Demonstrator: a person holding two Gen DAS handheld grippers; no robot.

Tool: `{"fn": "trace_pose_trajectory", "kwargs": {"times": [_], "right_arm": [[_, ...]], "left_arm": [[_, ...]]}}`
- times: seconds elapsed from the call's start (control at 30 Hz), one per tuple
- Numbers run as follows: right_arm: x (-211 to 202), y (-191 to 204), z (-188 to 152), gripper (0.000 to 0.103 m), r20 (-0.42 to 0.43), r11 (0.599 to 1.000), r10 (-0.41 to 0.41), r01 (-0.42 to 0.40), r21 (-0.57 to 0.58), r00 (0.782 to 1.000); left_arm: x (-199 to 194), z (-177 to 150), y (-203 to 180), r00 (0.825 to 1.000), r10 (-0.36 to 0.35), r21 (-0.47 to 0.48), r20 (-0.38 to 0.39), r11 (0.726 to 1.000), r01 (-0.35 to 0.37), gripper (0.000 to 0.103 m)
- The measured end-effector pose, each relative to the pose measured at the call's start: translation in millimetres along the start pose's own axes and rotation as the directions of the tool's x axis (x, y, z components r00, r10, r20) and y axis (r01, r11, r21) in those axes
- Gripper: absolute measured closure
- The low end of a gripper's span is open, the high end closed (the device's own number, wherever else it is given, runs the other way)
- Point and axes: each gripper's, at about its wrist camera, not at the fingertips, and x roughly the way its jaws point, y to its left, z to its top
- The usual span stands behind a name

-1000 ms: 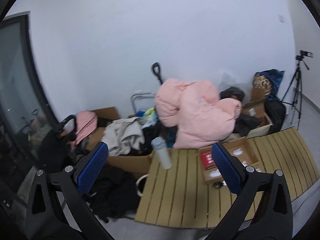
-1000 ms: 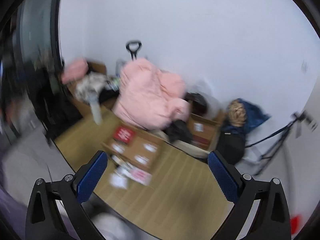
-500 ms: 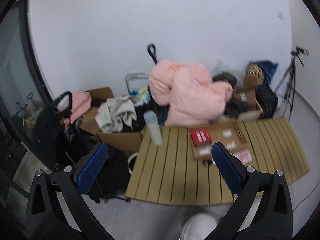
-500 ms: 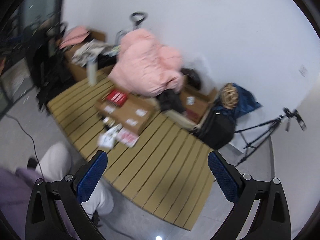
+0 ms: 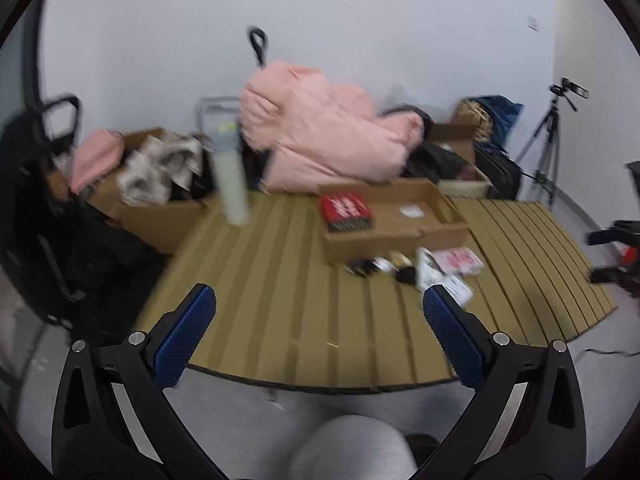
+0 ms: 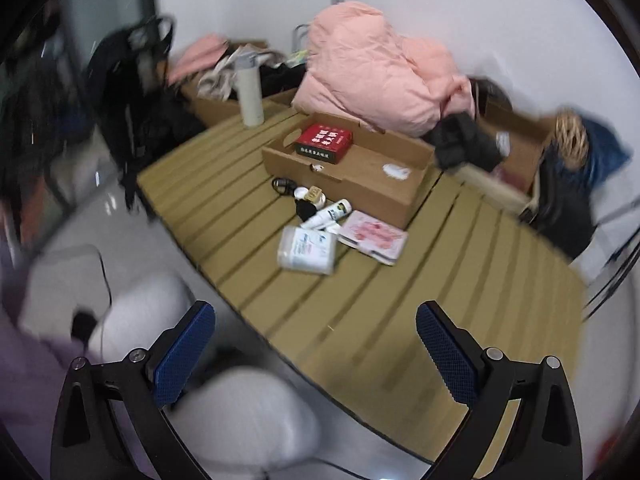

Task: Organize objects
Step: 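Withdraw the right gripper from the tray, then grasp the white plastic jug with the right gripper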

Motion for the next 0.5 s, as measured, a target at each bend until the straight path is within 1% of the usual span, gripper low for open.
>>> {"fn": "trace_pose_trajectory", "kwargs": {"times": [0.1,0.17,0.2,0.27,0.3,0.33,0.37,0.4,0.43,0.47,0.5], "right_arm": [[40.8,-8.9,-12.1,0.001,0.038,0.995,0.025,-0.028,0.095,0.999],[73.4,-13.4,-19.7,0.001,0.048,0.989,-0.013,0.006,0.145,0.999],[90.5,-17.4,-20.8,0.001,0.05,0.985,-0.03,0.021,0.17,0.998],[123.6,-29.2,-18.1,0.001,0.043,0.975,-0.024,0.014,0.221,0.999],[137.1,-33.8,-16.6,0.007,0.033,0.97,-0.008,0.0,0.244,0.999],[150.7,-38.3,-13.2,0.014,0.027,0.964,0.019,-0.025,0.263,0.999],[161.9,-41.0,-10.3,0.027,0.023,0.961,0.036,-0.04,0.274,0.999],[175.8,-43.4,-6.7,0.033,0.011,0.959,0.051,-0.052,0.279,0.999],[184.3,-42.8,-5.5,0.042,0.005,0.958,0.057,-0.056,0.28,0.998],[192.7,-42.9,-4.6,0.047,0.008,0.957,0.067,-0.067,0.282,0.998],[201.2,-43.3,-3.2,0.05,0.014,0.954,0.091,-0.091,0.287,0.996]], "left_arm": [[46.5,-18.3,-25.5,0.994,-0.08,0.004,-0.071,0.997,0.08,0.0],[79.6,-25.2,-43.8,0.985,-0.135,-0.008,-0.105,0.991,0.135,0.0],[92.4,-27.9,-49.5,0.982,-0.154,-0.019,-0.11,0.988,0.153,0.001],[123.7,-29.5,-63.1,0.972,-0.192,-0.031,-0.132,0.981,0.19,0.006],[143.5,-29.8,-71.4,0.965,-0.207,-0.04,-0.159,0.978,0.203,0.012],[159.0,-29.4,-77.7,0.957,-0.223,-0.052,-0.187,0.975,0.217,0.024],[177.8,-29.0,-85.1,0.942,-0.257,-0.073,-0.215,0.966,0.247,0.031],[186.6,-31.2,-90.2,0.933,-0.28,-0.091,-0.225,0.96,0.266,0.032],[194.9,-32.7,-94.8,0.923,-0.311,-0.107,-0.226,0.95,0.293,0.033],[203.1,-34.3,-99.9,0.913,-0.339,-0.118,-0.228,0.94,0.32,0.033],[211.4,-36.0,-104.5,0.904,-0.353,-0.125,-0.24,0.935,0.331,0.033]]}}
